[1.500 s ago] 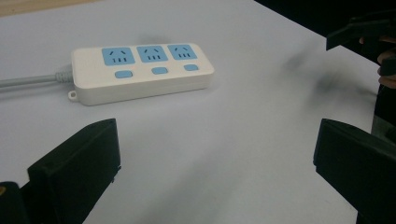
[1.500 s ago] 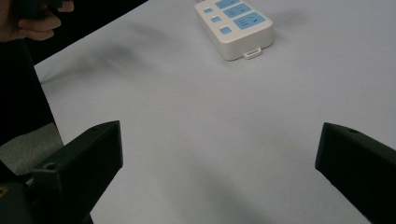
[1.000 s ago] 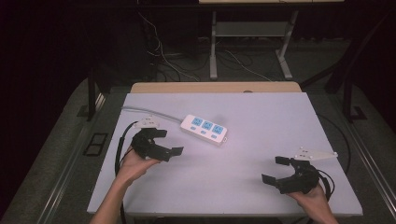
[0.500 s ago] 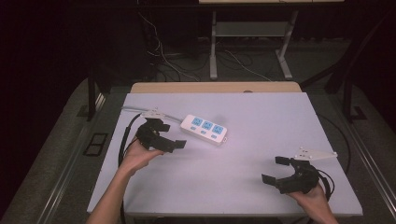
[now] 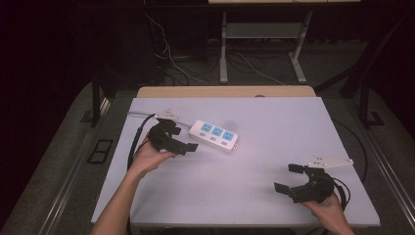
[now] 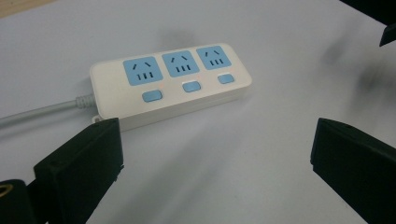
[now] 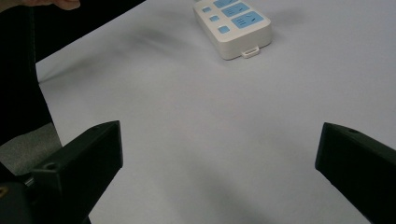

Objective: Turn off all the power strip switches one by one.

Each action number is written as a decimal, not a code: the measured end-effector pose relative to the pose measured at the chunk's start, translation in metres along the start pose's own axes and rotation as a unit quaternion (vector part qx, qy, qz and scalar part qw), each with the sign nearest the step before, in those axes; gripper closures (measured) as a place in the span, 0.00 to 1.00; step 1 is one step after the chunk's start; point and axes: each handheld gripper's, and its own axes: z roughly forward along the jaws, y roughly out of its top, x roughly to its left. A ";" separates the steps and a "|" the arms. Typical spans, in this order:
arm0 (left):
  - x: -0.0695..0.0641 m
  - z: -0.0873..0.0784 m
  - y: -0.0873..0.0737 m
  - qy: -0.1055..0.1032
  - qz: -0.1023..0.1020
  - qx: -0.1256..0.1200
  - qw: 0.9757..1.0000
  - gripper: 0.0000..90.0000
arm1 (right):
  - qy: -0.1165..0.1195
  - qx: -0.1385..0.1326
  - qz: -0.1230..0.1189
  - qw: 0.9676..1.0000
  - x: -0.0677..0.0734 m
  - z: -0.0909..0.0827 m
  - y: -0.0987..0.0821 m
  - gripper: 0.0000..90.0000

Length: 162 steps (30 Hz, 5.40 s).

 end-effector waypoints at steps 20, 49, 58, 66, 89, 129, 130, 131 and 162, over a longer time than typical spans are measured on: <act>0.008 0.021 0.027 0.003 0.023 0.030 0.999 0.22 | 0.000 0.000 0.000 1.000 -0.001 -0.001 0.000 0.01; 0.029 0.052 0.038 0.012 0.021 0.040 0.999 0.71 | 0.000 0.000 -0.001 1.000 -0.002 -0.002 -0.001 0.01; 0.036 0.061 0.036 0.017 0.008 0.038 0.999 0.88 | 0.000 0.001 -0.002 1.000 -0.002 -0.002 -0.001 0.01; 0.043 0.068 0.033 0.020 -0.005 0.035 0.999 0.99 | 0.001 0.001 -0.003 1.000 -0.002 -0.002 -0.001 0.01; 0.049 0.089 0.025 0.019 -0.008 0.063 0.998 0.99 | 0.001 0.004 -0.004 1.000 -0.002 -0.002 -0.001 0.01; 0.051 0.092 0.017 0.022 -0.046 0.040 0.998 0.99 | -0.006 -0.001 0.000 1.000 -0.005 -0.004 -0.001 0.01; 0.051 0.092 0.017 0.020 -0.051 0.038 0.998 0.99 | -0.006 -0.001 0.000 1.000 -0.005 -0.004 -0.001 0.01; 0.051 0.092 0.017 0.020 -0.051 0.038 0.998 1.00 | -0.006 -0.001 0.000 1.000 -0.005 -0.004 -0.001 0.01; 0.041 0.078 0.030 0.025 -0.035 0.002 0.999 0.99 | -0.014 -0.018 0.005 1.000 -0.008 -0.009 0.000 0.01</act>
